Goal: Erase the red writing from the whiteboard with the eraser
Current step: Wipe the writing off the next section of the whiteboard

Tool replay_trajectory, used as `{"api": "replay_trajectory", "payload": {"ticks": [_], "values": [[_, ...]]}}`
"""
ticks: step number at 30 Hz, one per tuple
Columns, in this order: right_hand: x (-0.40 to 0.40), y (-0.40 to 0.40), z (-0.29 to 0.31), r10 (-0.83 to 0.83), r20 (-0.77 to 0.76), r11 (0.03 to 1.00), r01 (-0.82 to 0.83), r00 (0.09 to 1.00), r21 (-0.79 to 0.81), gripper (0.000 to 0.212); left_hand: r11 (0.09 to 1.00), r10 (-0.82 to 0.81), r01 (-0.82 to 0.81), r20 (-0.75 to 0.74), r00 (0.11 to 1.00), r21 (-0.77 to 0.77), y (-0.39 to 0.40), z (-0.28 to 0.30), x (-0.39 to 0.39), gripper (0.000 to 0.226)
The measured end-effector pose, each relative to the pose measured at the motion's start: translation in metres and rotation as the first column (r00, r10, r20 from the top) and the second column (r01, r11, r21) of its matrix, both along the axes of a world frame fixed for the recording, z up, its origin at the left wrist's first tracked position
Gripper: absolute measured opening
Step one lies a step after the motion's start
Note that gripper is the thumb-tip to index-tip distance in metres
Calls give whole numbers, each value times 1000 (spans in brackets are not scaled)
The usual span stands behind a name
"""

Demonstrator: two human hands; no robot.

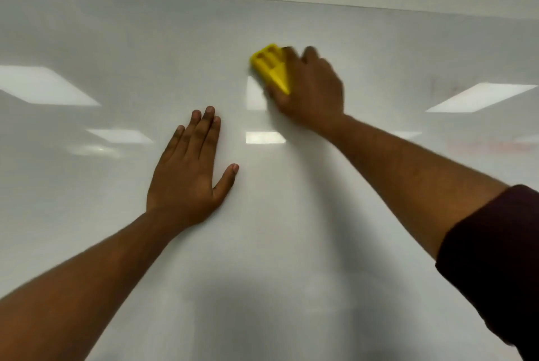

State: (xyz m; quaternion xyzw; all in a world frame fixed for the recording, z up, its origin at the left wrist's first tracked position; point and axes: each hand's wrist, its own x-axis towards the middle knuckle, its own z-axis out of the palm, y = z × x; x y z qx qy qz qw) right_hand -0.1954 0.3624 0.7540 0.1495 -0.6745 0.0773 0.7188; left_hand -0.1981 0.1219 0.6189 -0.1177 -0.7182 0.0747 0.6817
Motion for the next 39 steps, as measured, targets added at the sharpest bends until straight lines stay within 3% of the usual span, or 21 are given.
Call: {"api": "replay_trajectory", "payload": {"ticks": [3,5,6,8,10,11,12,14,16,18,19,21,23,25,27,29,31,33,36,37,39], "values": [[-4,52,22,37,83,938,-6,996,-347,73,1000,-8,8,-15,1000,3,-2,0,-2,83],[-2,56,12,37,82,907,1,996,-421,72,1000,-7,7,-17,1000,3,-3,1,-3,83],[0,48,0,14,68,929,12,998,-369,71,1000,-8,8,-10,1000,3,-3,1,-2,83],[2,23,-37,-2,13,997,3,1000,-71,71,1000,-10,10,3,1000,3,-2,1,-2,83],[4,9,-71,-4,11,973,1,1000,233,73,1000,-7,7,3,1000,3,-1,1,-1,83],[4,13,-75,-9,18,961,4,1000,276,73,1000,-4,4,5,1000,2,-1,0,0,83],[5,22,-71,-5,13,972,1,1000,235,72,1000,-3,3,8,1000,2,0,0,0,83],[0,48,-50,-12,21,1000,13,1000,-20,69,1000,1,-1,11,1000,9,0,-1,1,83],[-3,81,-30,37,85,941,-6,996,-337,70,1000,3,-4,19,1000,14,1,-1,1,83],[-4,87,-31,64,85,891,-18,994,-453,71,1000,3,-3,22,1000,18,2,-1,1,83],[-4,80,-39,26,61,918,0,998,-397,70,1000,2,-2,23,1000,21,2,-1,1,83],[-6,61,-64,-15,16,995,16,1000,-94,70,1000,5,-5,28,1000,22,2,-1,2,83],[-8,59,-80,2,34,995,-5,999,98,72,1000,10,-11,28,1000,20,1,0,2,83],[-11,80,-69,40,30,996,-37,999,-86,72,1000,6,-7,38,999,18,1,-1,3,83],[-13,105,-54,116,62,902,-79,991,-424,71,1000,2,-3,33,999,21,1,-3,2,83],[-12,108,-51,133,70,829,-72,989,-555,70,1000,-1,1,21,1000,20,0,-2,1,83],[-8,90,-69,63,60,899,-30,996,-438,71,1000,-11,11,11,1000,19,-1,-1,1,83],[-4,67,-110,37,34,993,-33,999,-113,71,1000,-19,19,9,1000,16,-2,0,0,83],[-6,61,-170,18,26,965,-24,1000,263,70,1000,-27,27,10,1000,9,-2,0,0,83],[-7,70,-174,12,26,965,-19,1000,260,70,1000,-27,27,14,1000,8,-1,-1,0,83],[-11,90,-166,2,30,999,-3,1000,42,70,1000,-24,23,20,1000,10,-2,-1,0,83]]}}
